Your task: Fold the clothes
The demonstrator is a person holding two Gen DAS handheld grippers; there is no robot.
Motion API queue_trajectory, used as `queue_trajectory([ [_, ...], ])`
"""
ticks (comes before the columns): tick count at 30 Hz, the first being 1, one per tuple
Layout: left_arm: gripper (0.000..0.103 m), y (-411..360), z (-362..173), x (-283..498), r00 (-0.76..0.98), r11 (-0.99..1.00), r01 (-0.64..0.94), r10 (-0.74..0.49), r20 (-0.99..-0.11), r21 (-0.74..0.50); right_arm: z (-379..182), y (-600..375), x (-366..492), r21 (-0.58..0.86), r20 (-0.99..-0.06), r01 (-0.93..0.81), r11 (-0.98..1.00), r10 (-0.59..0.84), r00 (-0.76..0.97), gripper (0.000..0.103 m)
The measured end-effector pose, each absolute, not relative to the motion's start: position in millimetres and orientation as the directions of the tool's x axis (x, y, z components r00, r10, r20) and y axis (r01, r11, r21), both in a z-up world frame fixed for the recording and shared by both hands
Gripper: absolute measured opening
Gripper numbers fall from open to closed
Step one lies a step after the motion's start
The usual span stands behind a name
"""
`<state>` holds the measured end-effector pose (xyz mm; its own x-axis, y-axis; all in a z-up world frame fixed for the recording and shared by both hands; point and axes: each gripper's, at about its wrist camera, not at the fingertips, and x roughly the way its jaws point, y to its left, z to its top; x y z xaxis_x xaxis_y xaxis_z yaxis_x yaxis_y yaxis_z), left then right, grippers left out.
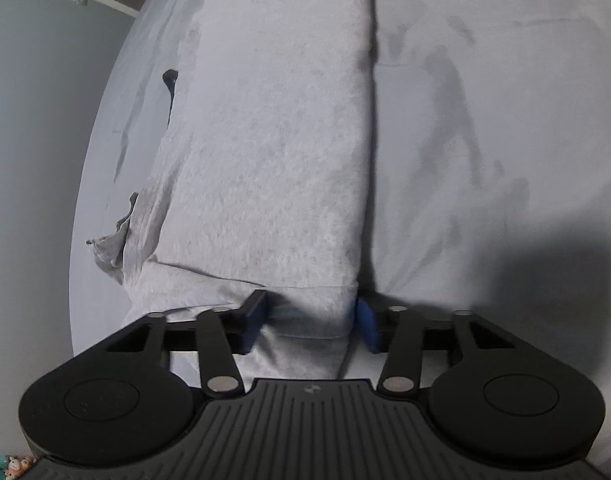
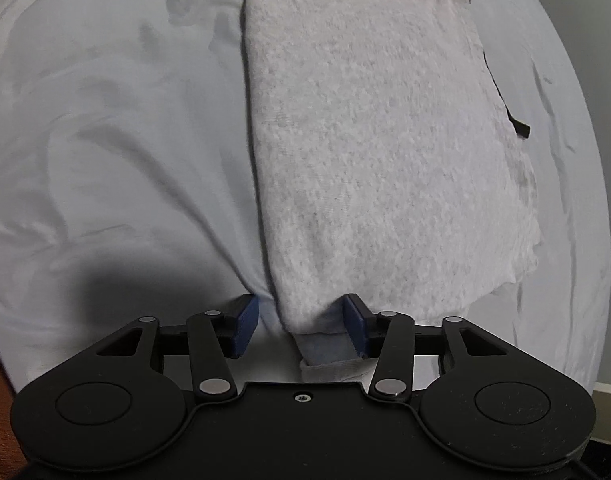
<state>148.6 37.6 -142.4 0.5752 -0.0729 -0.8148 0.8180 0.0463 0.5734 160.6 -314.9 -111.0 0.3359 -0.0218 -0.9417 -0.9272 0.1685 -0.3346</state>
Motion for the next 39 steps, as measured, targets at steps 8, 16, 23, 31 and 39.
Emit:
queue_trajectory([
  [8,0.017,37,-121,153,0.535,0.059,0.844,-0.033,-0.844,0.533,-102,-314,166,-0.310,-0.950,-0.933,0.185,-0.027,0.310,0.014],
  [16,0.016,59,-95,160,0.531,0.022,0.846,0.064,-0.845,0.533,-73,-298,166,-0.133,-0.987,-0.968,0.214,0.064,0.149,0.011],
  [23,0.017,83,-91,161,0.513,0.092,0.847,0.112,-0.851,0.523,-61,-261,140,0.059,-0.985,-0.986,0.158,0.168,-0.032,0.011],
  [31,0.044,81,-88,132,0.486,0.168,0.854,0.079,-0.870,0.492,-48,-260,131,0.081,-0.984,-0.987,0.139,0.167,-0.058,0.039],
  [39,0.045,30,-62,90,0.514,0.216,0.844,-0.067,-0.855,0.491,-14,-292,127,-0.087,-0.989,-0.990,0.111,0.111,0.100,0.047],
])
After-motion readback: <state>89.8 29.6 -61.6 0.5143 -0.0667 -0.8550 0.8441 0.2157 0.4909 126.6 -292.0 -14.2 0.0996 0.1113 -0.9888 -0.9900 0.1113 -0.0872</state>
